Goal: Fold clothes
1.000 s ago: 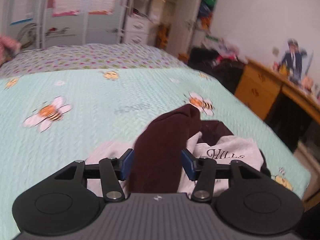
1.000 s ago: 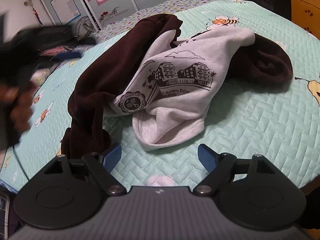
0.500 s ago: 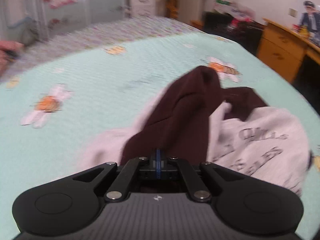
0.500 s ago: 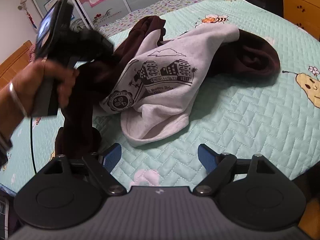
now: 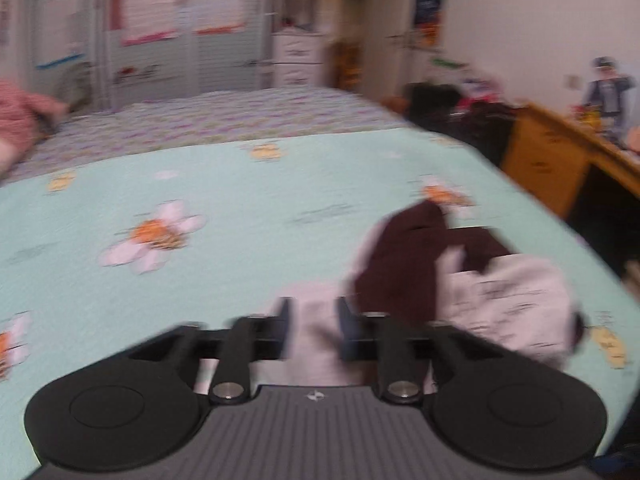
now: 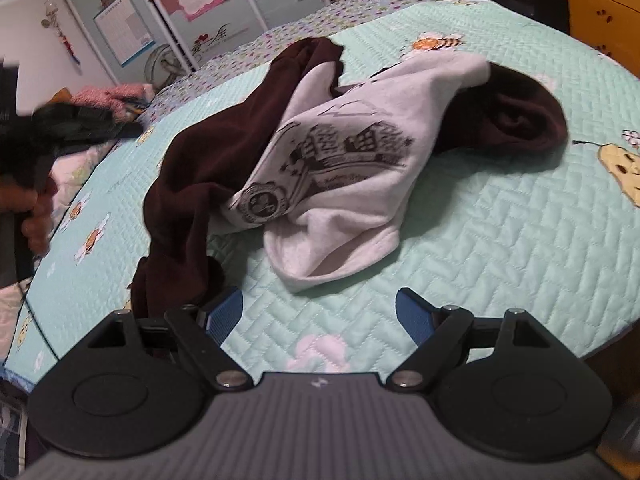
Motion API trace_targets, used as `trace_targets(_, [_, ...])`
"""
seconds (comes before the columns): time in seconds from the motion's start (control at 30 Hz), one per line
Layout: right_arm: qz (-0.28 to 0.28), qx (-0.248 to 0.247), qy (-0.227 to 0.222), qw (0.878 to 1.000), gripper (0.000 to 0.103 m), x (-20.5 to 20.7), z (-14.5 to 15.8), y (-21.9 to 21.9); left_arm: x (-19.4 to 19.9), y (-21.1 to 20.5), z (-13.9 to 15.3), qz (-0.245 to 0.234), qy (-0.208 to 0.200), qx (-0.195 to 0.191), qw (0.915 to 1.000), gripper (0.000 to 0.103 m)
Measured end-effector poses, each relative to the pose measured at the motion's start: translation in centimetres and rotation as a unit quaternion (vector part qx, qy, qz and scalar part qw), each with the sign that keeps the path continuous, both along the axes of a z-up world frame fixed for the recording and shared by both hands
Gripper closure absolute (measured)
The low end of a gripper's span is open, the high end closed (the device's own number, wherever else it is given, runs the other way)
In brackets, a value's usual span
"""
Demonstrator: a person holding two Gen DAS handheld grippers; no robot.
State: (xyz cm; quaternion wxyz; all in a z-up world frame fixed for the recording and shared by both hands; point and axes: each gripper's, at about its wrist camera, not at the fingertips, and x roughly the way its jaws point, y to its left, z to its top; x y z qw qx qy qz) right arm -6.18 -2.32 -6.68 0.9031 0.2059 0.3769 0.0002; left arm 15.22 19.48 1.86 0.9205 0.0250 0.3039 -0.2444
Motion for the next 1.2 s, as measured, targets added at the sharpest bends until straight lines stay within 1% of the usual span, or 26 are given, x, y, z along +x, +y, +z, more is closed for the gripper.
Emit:
trace_targets(0.03, [0.003,-0.002,0.0,1.0,0.019,0.0,0.0,0.1,0.2,-1.3,-0.1,-0.015,0.001,-0.011,0.9998,0.045])
trace_targets(0.1, [0.005,-0.004,0.001,1.0,0.019,-0.1,0.0,0.2,1.4,-3.2,-0.5,-0.036,0.009,-0.023,0.9991,0.045])
trace_targets(0.2, [-0.004,-0.003,0.007,1.0,0.019,-0.1,-0.3,-0.6,3.9,-5.5,-1.3,-0.043,0.029,-0.025,0.9983,0.045])
trace_targets(0.27, [-0.015,0.003,0.011,1.0,0.019,0.1,-0.7,-1.4,6.3,-6.8,-2.0,-0.047,0.046,-0.021,0.9976,0.045])
trace_targets(0.3, [-0.022,0.006,0.014,1.0,0.019,0.1,-0.9,-1.8,7.5,-7.2,-2.5,-0.047,0.055,-0.013,0.9973,0.045])
trace_targets(0.37, [-0.029,0.012,0.02,0.999,0.019,0.2,-1.4,-2.6,9.6,-8.1,-3.5,-0.036,0.072,0.009,0.9967,0.045])
trace_targets(0.43, [-0.035,0.015,0.025,0.999,0.019,0.2,-2.0,-3.0,11.1,-8.8,-4.4,-0.026,0.095,0.021,0.9949,0.045])
trace_targets(0.5, [-0.038,0.021,0.029,0.999,0.019,0.2,-2.5,-3.4,12.1,-9.0,-5.1,-0.027,0.116,0.021,0.9927,0.044])
trace_targets(0.57, [-0.042,0.025,0.033,0.998,0.019,0.1,-3.0,-3.7,12.6,-9.1,-6.0,-0.033,0.141,0.015,0.9894,0.04])
trace_targets(0.6, [-0.044,0.027,0.035,0.998,0.019,0.0,-3.3,-3.8,12.6,-9.0,-6.5,-0.033,0.158,0.008,0.9869,0.04])
trace_targets(0.63, [-0.045,0.028,0.037,0.998,0.019,0.0,-3.5,-3.8,12.3,-9.0,-6.9,-0.026,0.164,0.005,0.986,0.042])
trace_targets(0.67, [-0.045,0.029,0.037,0.998,0.019,0.0,-3.5,-3.8,11.9,-8.9,-7.3,-0.019,0.171,0.001,0.985,0.048])
trace_targets(0.7, [-0.043,0.032,0.033,0.998,0.019,0.0,-3.5,-3.8,11.5,-8.8,-7.6,-0.012,0.178,-0.003,0.9839,0.057])
trace_targets(0.73, [-0.042,0.031,0.03,0.998,0.019,0.0,-3.4,-3.8,11.0,-8.8,-7.9,-0.006,0.179,-0.002,0.9838,0.081])
trace_targets(0.77, [-0.042,0.03,0.027,0.998,0.019,-0.1,-3.3,-3.7,10.0,-9.0,-7.8,-0.006,0.161,0.012,0.9868,0.085])
trace_targets(0.83, [-0.041,0.026,0.024,0.999,0.019,-0.2,-3.0,-3.7,7.9,-9.0,-7.2,0.0,0.134,0.02,0.9908,0.09])
trace_targets(0.93, [-0.043,0.024,0.019,0.999,0.019,-0.5,-2.6,-3.5,4.7,-8.5,-5.7,0.024,0.085,0.031,0.9956,0.092])
trace_targets(1.03, [-0.039,0.017,0.01,0.999,0.019,-1.0,-1.8,-3.2,1.9,-6.7,-3.6,0.05,0.038,0.014,0.9979,0.093])
trace_targets(1.1, [-0.037,0.009,0.003,0.999,0.019,-1.4,-1.2,-3.0,0.1,-5.2,-2.2,0.063,0.003,0.006,0.998,0.093])
trace_targets(1.13, [-0.037,0.007,0.002,0.999,0.019,-1.5,-1.0,-2.9,-0.4,-4.2,-1.5,0.071,-0.007,0.001,0.9975,0.093])
trace_targets(1.2, [-0.037,0.006,0.001,0.999,0.019,-1.7,-0.7,-2.7,-1.2,-1.8,-0.4,0.088,-0.009,-0.016,0.9959,0.093])
